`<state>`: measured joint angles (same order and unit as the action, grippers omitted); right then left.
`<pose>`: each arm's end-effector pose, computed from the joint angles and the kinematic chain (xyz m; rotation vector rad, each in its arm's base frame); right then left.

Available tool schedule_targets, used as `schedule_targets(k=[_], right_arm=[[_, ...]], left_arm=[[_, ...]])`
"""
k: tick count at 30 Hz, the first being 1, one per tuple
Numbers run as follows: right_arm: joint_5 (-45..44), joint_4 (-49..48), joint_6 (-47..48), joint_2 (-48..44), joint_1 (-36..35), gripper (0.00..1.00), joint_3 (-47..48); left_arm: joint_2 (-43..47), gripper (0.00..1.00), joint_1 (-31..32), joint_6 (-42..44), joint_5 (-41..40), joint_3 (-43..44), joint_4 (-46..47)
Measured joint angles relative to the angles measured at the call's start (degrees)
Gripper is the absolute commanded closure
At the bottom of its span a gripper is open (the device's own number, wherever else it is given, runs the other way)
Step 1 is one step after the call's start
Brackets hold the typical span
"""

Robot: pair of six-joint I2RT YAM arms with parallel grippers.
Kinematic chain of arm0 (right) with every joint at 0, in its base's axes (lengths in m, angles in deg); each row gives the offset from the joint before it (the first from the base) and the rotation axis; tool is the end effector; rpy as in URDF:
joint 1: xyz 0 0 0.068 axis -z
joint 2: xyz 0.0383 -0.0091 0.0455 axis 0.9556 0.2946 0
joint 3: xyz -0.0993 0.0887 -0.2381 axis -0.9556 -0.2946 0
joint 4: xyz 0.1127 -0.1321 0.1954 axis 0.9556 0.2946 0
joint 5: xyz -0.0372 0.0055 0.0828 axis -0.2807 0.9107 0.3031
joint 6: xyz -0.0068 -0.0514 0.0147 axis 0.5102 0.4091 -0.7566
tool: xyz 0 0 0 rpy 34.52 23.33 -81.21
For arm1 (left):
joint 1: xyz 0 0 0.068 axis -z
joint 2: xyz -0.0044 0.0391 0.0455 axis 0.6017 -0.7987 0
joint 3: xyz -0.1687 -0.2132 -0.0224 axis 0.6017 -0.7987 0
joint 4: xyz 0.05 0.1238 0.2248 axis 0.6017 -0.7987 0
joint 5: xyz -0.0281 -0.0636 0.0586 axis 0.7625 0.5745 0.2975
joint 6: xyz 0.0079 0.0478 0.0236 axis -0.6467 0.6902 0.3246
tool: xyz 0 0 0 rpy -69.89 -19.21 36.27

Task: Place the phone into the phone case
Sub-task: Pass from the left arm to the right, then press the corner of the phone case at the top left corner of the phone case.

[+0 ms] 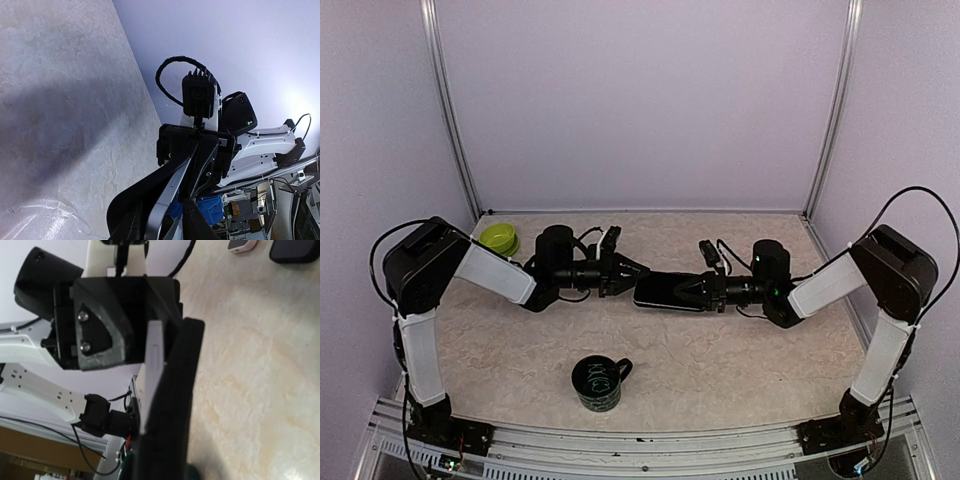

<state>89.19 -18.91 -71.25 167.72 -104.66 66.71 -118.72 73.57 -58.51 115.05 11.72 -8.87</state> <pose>0.2715 0.2012 0.1604 -0.2719 2.1120 1.8645 0.3114 -0.2623 0.1650 0.2780 2.0800 -1.8167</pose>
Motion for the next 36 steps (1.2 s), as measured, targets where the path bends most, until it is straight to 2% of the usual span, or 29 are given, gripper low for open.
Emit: schedule_targets(k=[8,24,36], right_arm=[[2.21,4.74,7.02,-3.78,0.31,1.00,0.02],[7.48,25.35,34.62,-13.92,0.46,1.00,0.02],[9.57,33.40,47.65,-18.36,0.46,1.00,-0.81]], left_arm=[[4.09,0.72,0.00,3.21,-0.37,-0.83,-2.80],[10.08,0.71,1.05,10.45,-1.42,-2.86,-9.92],[10.73,0.71,4.55,12.44,6.32,-4.26,-7.54]])
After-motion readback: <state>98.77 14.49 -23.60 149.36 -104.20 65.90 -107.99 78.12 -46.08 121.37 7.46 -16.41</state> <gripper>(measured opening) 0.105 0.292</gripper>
